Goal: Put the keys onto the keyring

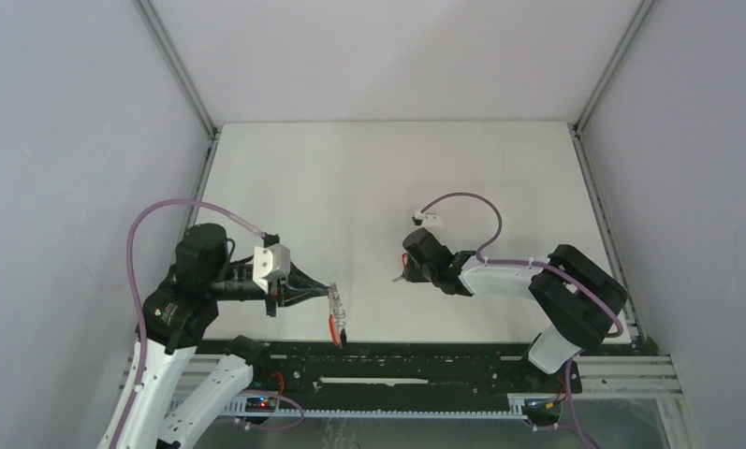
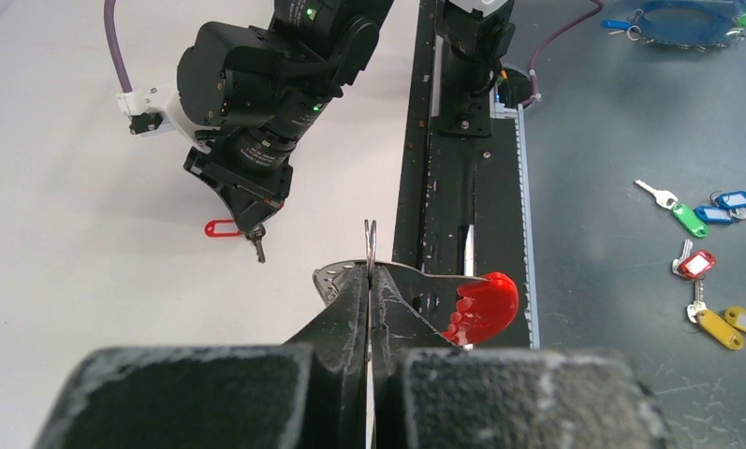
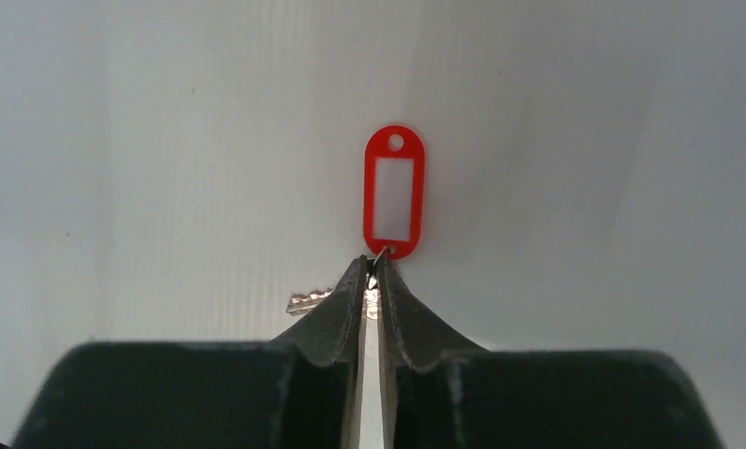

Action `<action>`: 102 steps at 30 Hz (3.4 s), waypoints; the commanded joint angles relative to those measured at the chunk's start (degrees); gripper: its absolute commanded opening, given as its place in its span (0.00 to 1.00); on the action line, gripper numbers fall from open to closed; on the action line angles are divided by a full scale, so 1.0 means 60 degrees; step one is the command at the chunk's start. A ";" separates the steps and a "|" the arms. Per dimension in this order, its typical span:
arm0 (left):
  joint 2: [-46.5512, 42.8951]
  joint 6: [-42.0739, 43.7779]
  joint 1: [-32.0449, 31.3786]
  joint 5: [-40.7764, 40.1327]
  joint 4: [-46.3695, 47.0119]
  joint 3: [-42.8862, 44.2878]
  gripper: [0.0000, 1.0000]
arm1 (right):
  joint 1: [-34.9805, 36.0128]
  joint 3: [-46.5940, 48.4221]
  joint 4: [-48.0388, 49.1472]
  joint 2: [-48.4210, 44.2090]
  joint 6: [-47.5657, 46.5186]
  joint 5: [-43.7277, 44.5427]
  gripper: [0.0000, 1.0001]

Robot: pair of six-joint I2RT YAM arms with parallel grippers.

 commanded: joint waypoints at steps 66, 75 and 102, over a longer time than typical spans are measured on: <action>0.2676 0.6182 -0.3507 0.0056 -0.0789 0.1923 0.00 | 0.3557 0.3595 -0.4700 -0.6834 -1.2880 -0.5610 0.00; 0.2751 0.2278 -0.3513 0.0850 0.3454 0.1055 0.00 | 0.3629 0.3635 -0.4705 -0.6981 -1.3620 -0.5487 0.00; 0.2635 -0.1026 -0.3506 0.1333 0.6335 -0.0376 0.00 | 0.3919 0.4705 -0.5878 -0.6453 -1.4933 -0.5039 0.00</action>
